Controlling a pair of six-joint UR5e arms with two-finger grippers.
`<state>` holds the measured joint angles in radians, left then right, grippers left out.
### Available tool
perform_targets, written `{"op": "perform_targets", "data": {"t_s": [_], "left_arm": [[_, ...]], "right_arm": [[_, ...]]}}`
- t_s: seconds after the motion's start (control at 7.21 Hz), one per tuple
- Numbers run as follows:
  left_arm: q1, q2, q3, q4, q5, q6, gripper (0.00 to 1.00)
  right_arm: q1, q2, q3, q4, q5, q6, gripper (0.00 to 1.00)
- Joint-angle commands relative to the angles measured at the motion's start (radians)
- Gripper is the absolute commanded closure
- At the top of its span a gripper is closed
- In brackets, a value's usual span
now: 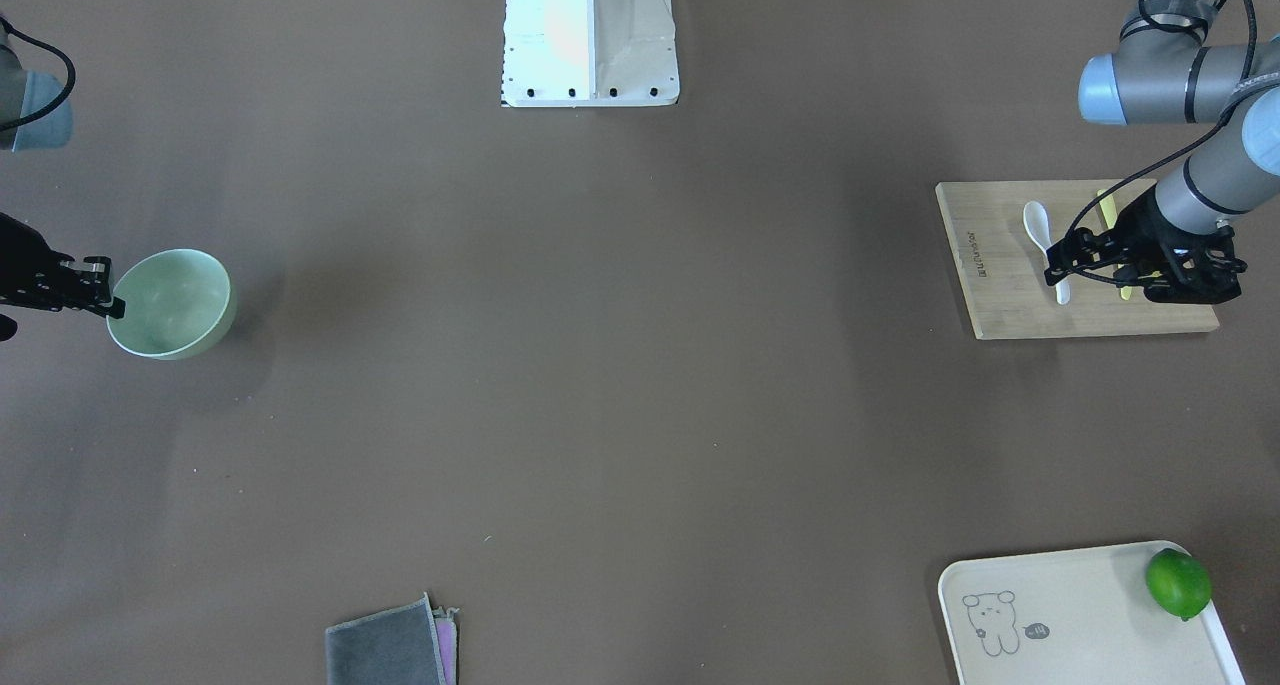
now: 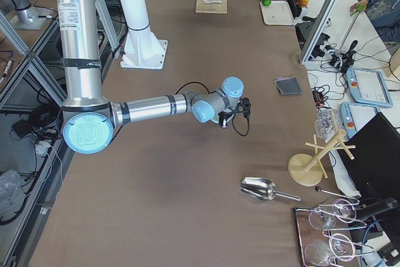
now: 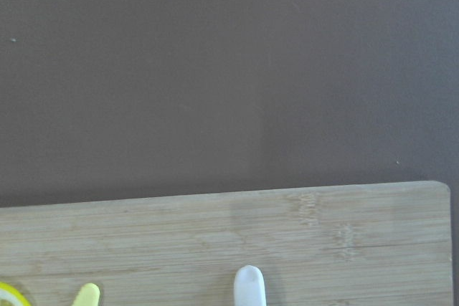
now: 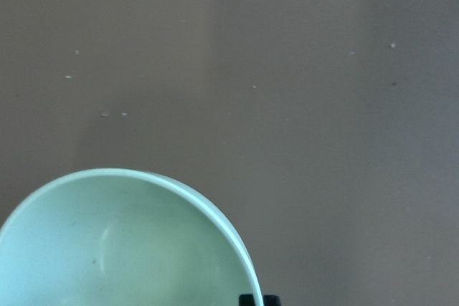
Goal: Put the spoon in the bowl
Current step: 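Slide green bowl toward table center with right gripper while left grasps spoon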
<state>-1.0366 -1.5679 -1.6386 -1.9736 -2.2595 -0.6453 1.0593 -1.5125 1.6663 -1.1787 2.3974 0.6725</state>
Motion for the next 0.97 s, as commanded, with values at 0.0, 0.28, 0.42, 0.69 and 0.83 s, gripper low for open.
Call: {"op": "perform_targets", "data": {"t_s": [0.0, 0.28, 0.42, 0.69, 0.83], "left_arm": [[0.029, 0.006, 0.0, -0.002, 0.0, -0.011, 0.11], [0.053, 0.008, 0.003, -0.01, 0.0, -0.031, 0.22], [0.055, 0.008, 0.006, -0.01, 0.0, -0.031, 0.31], [0.055, 0.022, 0.006, -0.021, 0.0, -0.03, 0.4], [0.055, 0.022, 0.009, -0.019, 0.001, -0.03, 0.43]], "right_arm": [[-0.1, 0.073, 0.062, 0.005, 0.0, 0.244, 1.0], [-0.236, 0.15, 0.114, 0.005, -0.099, 0.469, 1.0], [-0.298, 0.193, 0.116, 0.005, -0.147, 0.552, 1.0], [-0.412, 0.271, 0.115, 0.005, -0.242, 0.689, 1.0], [-0.442, 0.299, 0.113, 0.005, -0.26, 0.732, 1.0]]}}
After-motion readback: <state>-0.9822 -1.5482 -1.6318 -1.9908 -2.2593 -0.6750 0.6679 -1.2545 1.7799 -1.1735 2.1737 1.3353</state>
